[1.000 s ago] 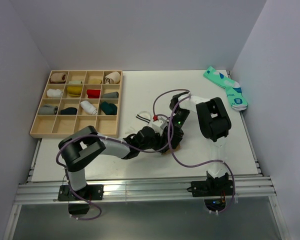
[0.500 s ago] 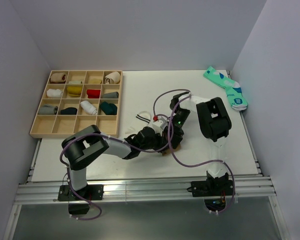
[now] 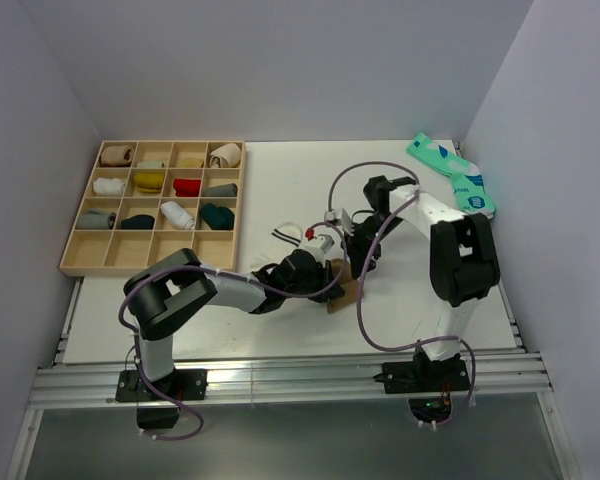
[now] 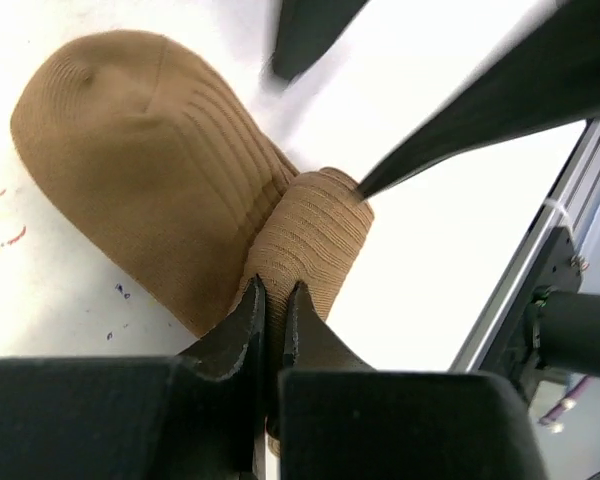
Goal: Roll the socks
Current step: Roll the sock at the center of the board.
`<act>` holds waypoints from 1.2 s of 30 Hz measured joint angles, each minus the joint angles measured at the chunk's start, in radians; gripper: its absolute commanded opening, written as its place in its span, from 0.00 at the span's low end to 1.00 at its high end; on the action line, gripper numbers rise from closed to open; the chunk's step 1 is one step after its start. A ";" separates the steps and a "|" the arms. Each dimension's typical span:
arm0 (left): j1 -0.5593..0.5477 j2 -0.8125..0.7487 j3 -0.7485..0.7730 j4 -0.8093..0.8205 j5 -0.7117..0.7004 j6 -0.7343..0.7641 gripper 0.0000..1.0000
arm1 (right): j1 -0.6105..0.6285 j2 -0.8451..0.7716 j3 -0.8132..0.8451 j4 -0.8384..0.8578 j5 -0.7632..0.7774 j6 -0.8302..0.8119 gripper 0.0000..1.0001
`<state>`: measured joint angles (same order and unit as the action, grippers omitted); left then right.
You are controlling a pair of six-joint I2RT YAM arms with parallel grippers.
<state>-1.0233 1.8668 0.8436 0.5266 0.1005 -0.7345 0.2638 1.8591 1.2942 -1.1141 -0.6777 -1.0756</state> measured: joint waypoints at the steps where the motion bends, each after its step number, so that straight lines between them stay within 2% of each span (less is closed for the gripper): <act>1: 0.002 0.000 0.006 -0.015 0.000 -0.018 0.00 | -0.014 -0.031 -0.005 0.010 -0.006 0.000 0.57; 7: 0.015 0.000 0.048 -0.114 0.023 -0.096 0.00 | -0.080 -0.183 -0.093 0.063 -0.028 -0.001 0.56; 13: 0.068 0.000 0.089 -0.233 0.126 -0.152 0.00 | -0.112 -0.338 -0.267 0.159 -0.031 -0.015 0.57; 19: 0.124 0.003 0.143 -0.392 0.239 -0.173 0.00 | -0.092 -0.518 -0.427 0.277 -0.018 -0.019 0.58; 25: 0.167 0.035 0.191 -0.483 0.354 -0.180 0.00 | -0.013 -0.528 -0.456 0.352 0.001 -0.029 0.59; 32: 0.184 0.076 0.233 -0.541 0.443 -0.181 0.00 | 0.192 -0.549 -0.568 0.449 0.080 0.008 0.59; 36: 0.188 0.091 0.246 -0.560 0.478 -0.181 0.00 | 0.254 -0.563 -0.579 0.489 0.114 0.031 0.60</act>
<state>-0.8349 1.9575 1.0901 -0.0334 0.5781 -0.9154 0.5179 1.2964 0.7147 -0.6247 -0.5640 -1.0443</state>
